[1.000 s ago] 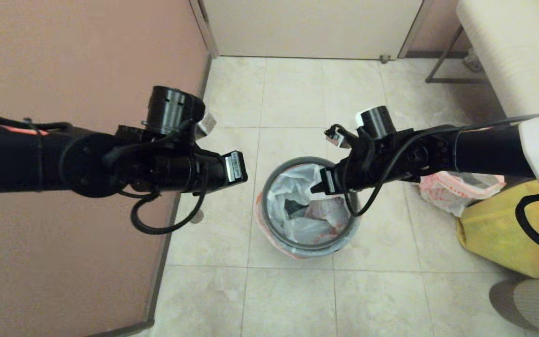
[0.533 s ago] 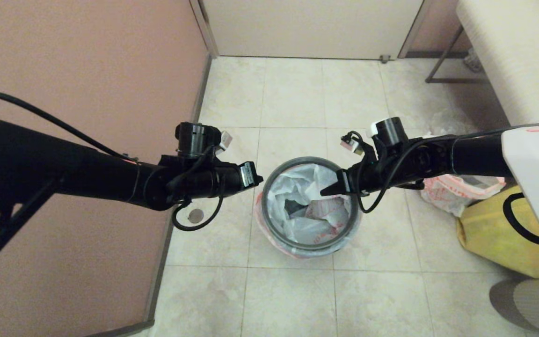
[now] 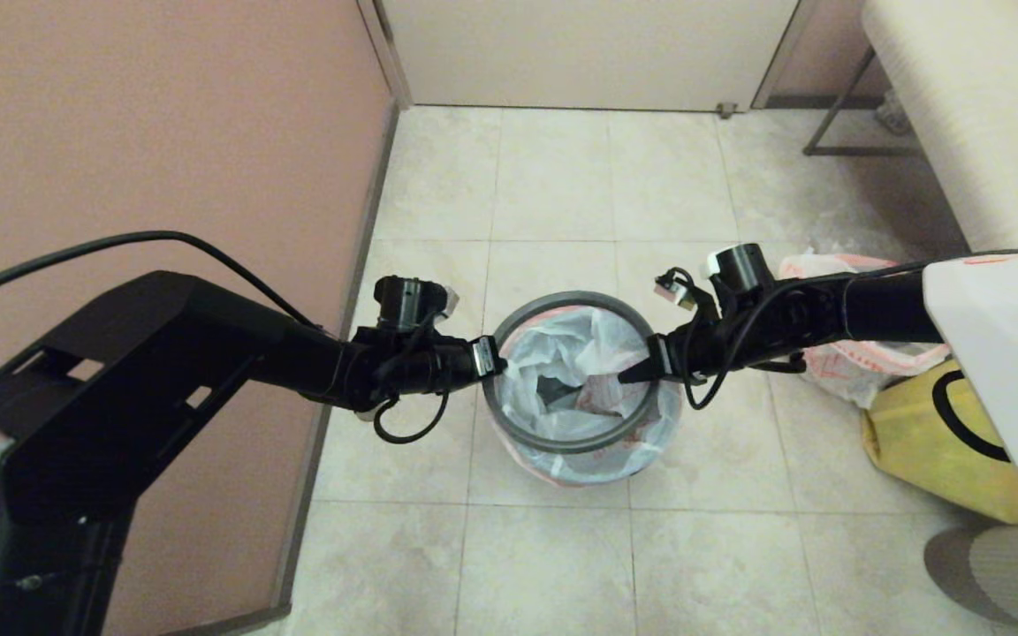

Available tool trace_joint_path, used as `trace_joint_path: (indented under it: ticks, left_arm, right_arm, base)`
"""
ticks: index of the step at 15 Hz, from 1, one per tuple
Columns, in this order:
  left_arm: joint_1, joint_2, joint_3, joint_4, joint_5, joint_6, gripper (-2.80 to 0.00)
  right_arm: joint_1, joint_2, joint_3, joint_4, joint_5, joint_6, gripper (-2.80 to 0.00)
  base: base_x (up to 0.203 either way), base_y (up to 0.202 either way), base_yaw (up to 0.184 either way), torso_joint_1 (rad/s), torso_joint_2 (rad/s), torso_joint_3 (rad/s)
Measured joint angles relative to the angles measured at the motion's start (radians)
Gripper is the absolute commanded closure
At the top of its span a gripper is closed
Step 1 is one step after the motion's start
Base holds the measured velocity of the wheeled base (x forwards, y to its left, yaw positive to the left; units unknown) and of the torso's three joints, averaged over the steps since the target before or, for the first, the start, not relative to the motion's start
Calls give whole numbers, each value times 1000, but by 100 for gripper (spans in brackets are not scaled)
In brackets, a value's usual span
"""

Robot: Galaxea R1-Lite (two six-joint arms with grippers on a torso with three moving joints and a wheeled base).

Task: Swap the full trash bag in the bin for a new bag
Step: Place the trash can ring on the trash can

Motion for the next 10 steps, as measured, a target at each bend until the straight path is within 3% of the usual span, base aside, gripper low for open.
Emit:
trace_joint_path:
  ticks: [6,10]
  left_arm:
    - [4,39,-28,1,0,-3,0]
    - [-23,-67,-3,1,2,-14,0]
  right_arm:
    - [-4,13,7,8,-2,-1,0]
    - [5,9,16,35,-25,-3,0]
  base:
    - [0,0,0,0,0,0]
    - [0,0,0,0,0,0]
